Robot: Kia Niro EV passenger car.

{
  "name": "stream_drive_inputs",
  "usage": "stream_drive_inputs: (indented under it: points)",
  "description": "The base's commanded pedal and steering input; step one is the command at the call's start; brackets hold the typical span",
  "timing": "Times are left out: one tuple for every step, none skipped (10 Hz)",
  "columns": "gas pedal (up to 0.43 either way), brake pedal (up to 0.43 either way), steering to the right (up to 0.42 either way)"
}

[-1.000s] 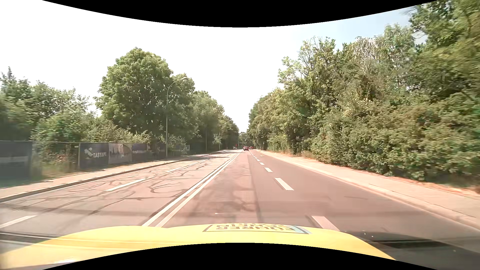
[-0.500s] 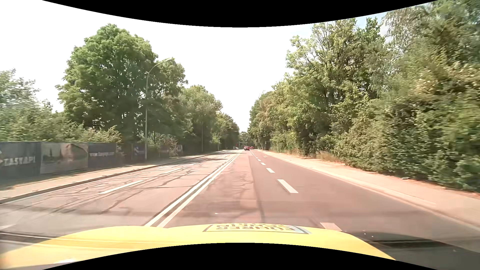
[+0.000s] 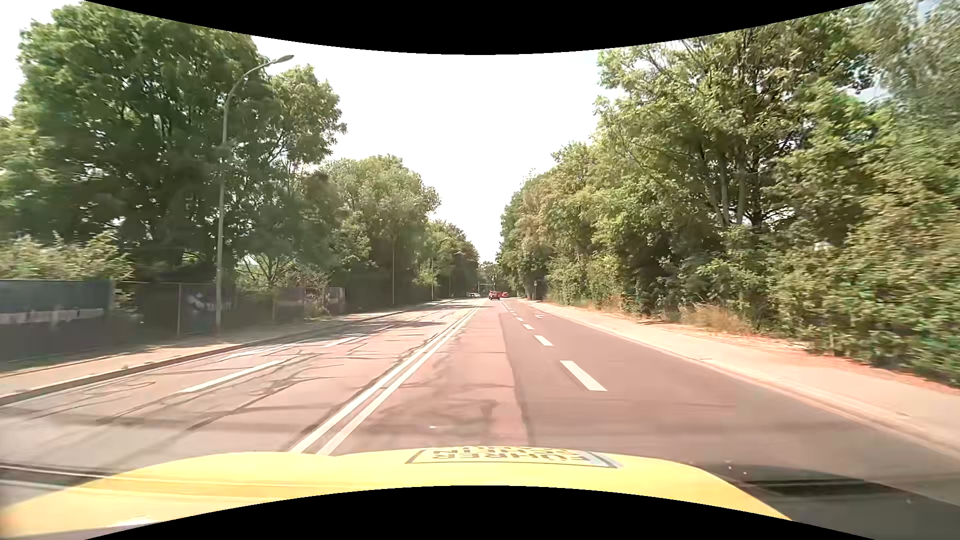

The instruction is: Follow the waypoints while adhering to traffic rules and regulations

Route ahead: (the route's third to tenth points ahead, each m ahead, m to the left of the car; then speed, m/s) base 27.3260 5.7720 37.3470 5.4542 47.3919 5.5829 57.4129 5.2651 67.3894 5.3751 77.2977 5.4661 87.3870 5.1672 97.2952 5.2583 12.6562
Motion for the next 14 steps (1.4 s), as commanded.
stream_drive_inputs:
  points:
    - [0.039,0.000,0.001]
    - [0.039,0.000,0.001]
    - [0.039,0.000,0.001]
    - [0.039,0.000,0.001]
    - [0.039,0.000,0.001]
    - [0.039,0.000,0.001]
    - [0.039,0.000,0.001]
    - [0.039,0.000,0.001]
    - [0.039,0.000,0.000]
    - [0.039,0.000,0.000]
    - [0.039,0.000,0.000]
    - [0.039,0.000,0.000]
    - [0.039,0.000,0.000]
    - [0.028,0.000,0.000]
